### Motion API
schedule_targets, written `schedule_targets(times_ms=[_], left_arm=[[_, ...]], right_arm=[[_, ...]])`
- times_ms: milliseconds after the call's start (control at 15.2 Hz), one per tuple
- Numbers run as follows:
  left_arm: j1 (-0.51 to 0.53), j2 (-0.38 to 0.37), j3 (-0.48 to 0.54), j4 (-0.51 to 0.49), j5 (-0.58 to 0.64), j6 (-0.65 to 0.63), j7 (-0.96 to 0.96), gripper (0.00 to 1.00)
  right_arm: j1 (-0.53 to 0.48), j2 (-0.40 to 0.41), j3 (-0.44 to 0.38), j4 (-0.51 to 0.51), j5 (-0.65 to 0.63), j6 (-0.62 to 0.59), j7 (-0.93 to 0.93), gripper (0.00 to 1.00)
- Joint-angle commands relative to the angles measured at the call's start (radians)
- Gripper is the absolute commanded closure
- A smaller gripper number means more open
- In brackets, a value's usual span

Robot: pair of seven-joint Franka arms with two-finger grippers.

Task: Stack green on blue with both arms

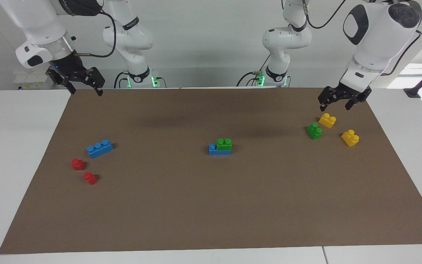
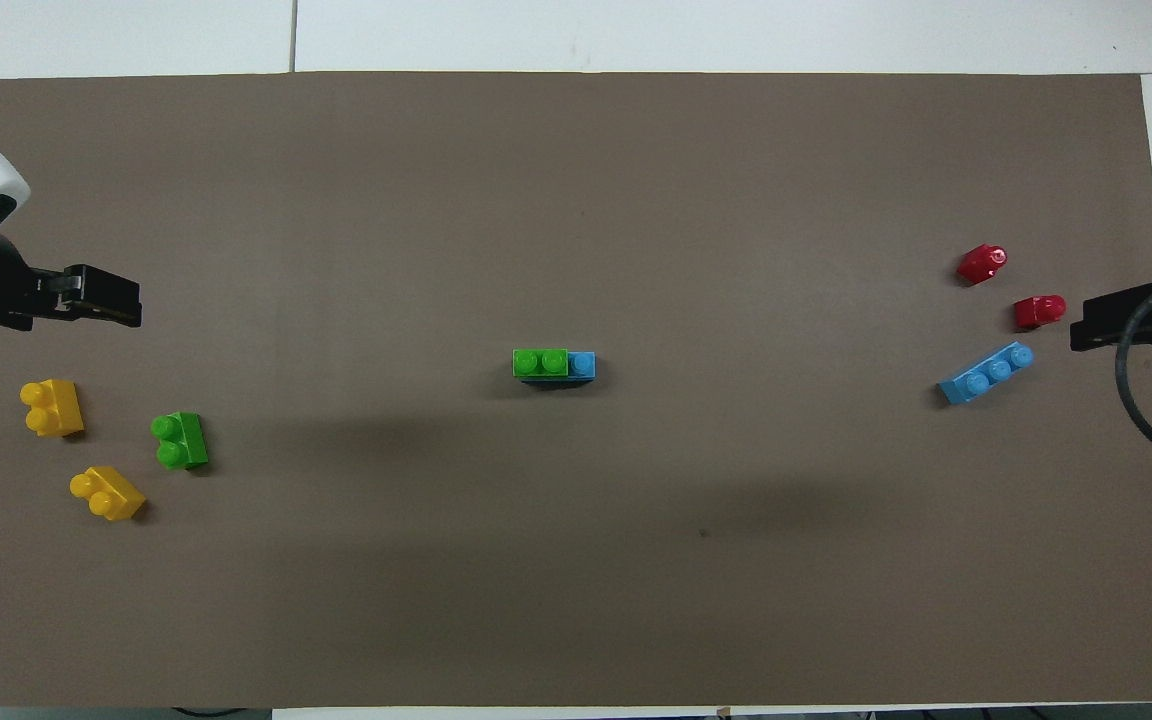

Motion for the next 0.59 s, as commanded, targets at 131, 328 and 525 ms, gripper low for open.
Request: schedule_targets(times_ms=[131, 328, 525], left_arm=[[0.012, -0.1, 0.003, -0.102, -0.03, -0.007, 0.016, 0.0], [0.006, -0.103, 0.003, -0.108, -0.03, 0.004, 0.016, 0.0], [0.01, -0.098, 0.003, -0.099, -0.028, 0.021, 0.028, 0.0]], right_arm=[[-0.016, 0.003, 0.008, 0.01, -0.019, -0.009, -0.066, 0.0], [-0.019, 0.002, 0.008, 0.007, -0.021, -0.011, -0.07, 0.0], [-0.018, 0.002, 0.008, 0.007, -0.041, -0.012, -0.072, 0.0]])
